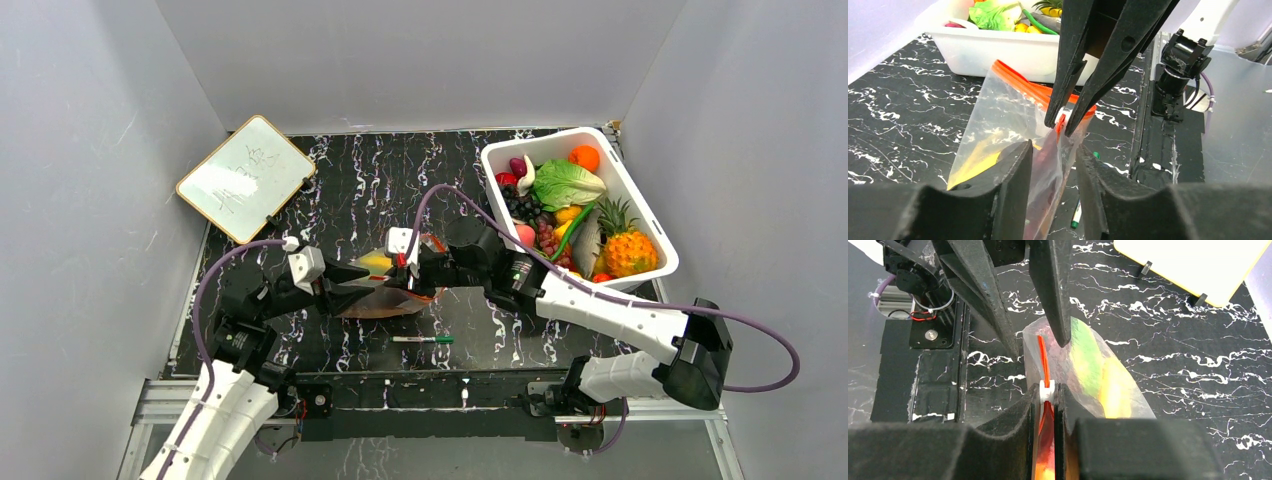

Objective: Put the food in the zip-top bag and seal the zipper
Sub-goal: Zip the zipper food storage bag at the center of the board.

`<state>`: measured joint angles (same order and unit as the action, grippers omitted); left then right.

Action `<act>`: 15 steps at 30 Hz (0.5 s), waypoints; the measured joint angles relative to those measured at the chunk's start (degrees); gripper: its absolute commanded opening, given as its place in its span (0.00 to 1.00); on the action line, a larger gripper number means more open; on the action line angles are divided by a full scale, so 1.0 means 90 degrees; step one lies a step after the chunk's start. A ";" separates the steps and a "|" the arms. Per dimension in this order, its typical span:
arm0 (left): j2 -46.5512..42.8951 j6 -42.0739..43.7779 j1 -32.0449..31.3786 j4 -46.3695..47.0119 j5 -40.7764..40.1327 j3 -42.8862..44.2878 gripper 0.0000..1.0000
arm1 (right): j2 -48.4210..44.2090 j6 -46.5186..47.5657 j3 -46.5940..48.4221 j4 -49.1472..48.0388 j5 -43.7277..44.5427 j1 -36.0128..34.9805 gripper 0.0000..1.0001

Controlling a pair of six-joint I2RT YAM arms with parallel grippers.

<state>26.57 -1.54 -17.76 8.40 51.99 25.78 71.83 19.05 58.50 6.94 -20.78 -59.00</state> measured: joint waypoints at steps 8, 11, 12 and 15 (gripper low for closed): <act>0.0413 0.0165 0.0002 0.0027 0.0376 0.0136 0.30 | 0.0163 -0.0056 0.0155 0.0063 -0.0403 0.0041 0.00; 0.0461 0.0061 0.0000 0.0138 0.0432 0.0136 0.00 | 0.0223 -0.0119 0.0155 0.0061 -0.0442 0.0041 0.00; 0.0481 0.0044 0.0002 0.0194 0.0459 0.0136 0.00 | 0.0240 -0.0131 0.0155 0.0053 -0.0452 0.0041 0.00; 0.0491 -0.0019 0.0002 0.0228 0.0493 0.0136 0.00 | 0.0265 -0.0138 0.0155 0.0029 -0.0447 0.0044 0.00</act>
<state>30.98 -1.72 -17.74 10.46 56.42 27.00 74.22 17.80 59.90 7.20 -24.80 -58.61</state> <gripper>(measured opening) 0.013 0.107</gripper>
